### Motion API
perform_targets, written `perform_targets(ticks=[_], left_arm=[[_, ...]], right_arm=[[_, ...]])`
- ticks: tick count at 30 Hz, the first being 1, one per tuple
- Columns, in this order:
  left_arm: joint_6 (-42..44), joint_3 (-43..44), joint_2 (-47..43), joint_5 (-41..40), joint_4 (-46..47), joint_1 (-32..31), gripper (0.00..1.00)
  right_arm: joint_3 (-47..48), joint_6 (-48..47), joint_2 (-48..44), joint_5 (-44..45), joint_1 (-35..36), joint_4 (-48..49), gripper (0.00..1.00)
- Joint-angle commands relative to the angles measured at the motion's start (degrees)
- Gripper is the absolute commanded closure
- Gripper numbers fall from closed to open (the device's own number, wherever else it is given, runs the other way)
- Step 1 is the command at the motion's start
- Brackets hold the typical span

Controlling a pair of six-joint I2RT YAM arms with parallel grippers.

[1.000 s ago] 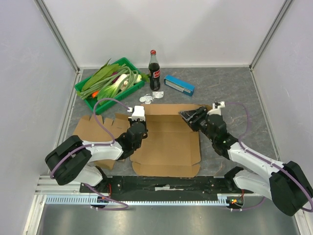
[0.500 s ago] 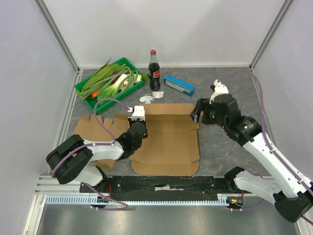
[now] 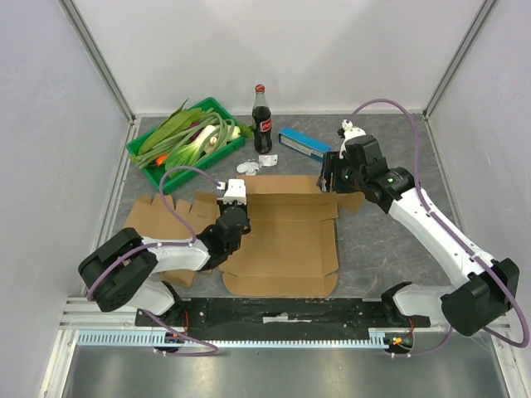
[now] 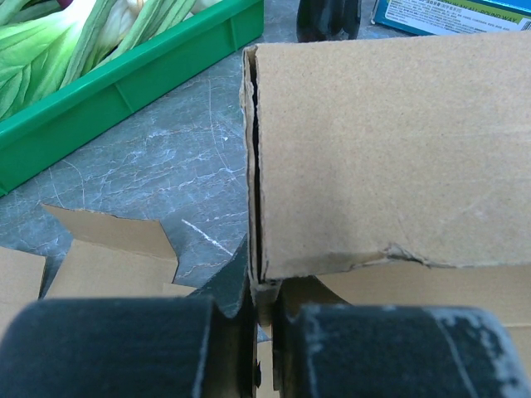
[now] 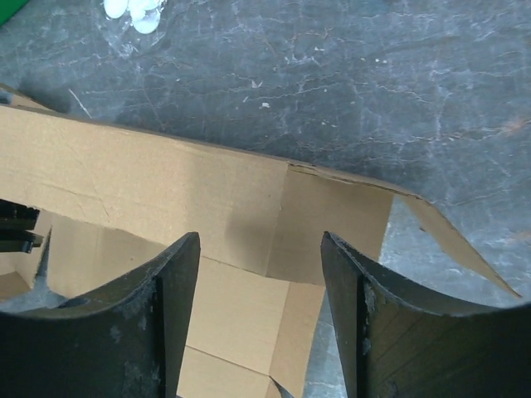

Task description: Fold the paper box

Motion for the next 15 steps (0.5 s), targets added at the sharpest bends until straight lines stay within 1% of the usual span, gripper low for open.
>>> perform_targets(ticks=[1,3,5,6,8,10,12,13,14,15], left_arm=[[-0.56,0.39,0.05,-1.13,1.50,-0.14,0.98],[-1.27,0.39,-0.04,-0.96,0.98,-0.22,0.98],[-1.53,0.39,-0.13,-0.43,0.80,-0.23,0.98],[-1.71,0.47,-0.04,-0.26,0.71,-0.14,0.98],[-1.88,0.56,-0.13,-0.17,0.62,-0.22,0.98],[-2.15,0.56,-0.04,0.01,0.36,-0.22,0.98],[-2.24,0.65,0.05,0.45,0.18,-0.14,0.98],[-2.24,0.65,0.14,0.45,0.10,-0.22,0.98],[-2.32,0.65,0.14,0.54,0.10,-0.14,0.98],[-2.32,0.65,0.31,0.54,0.10,-0.14,0.98]], right_arm=[[-3.42,3.33,-1.49,-6.35,-1.12,7.21,0.33],[-6.74,7.02,-2.46,-8.90,-2.51,11.58,0.34],[-8.60,10.96,-3.33,-12.06,-3.75,13.98,0.36],[-10.70,12.12,-3.69,-13.39,-5.06,17.03,0.36],[-13.60,15.54,-4.04,-18.47,-6.65,20.30,0.36],[-15.11,16.96,-4.39,-20.95,-8.59,24.87,0.38],[-18.27,20.12,-5.53,-24.90,-10.69,30.84,0.43],[-19.59,21.61,-5.88,-26.39,-11.66,33.39,0.51],[-22.21,23.45,-6.50,-28.15,-12.54,38.81,0.54],[-23.63,26.43,-6.68,-31.38,-13.94,41.56,0.57]])
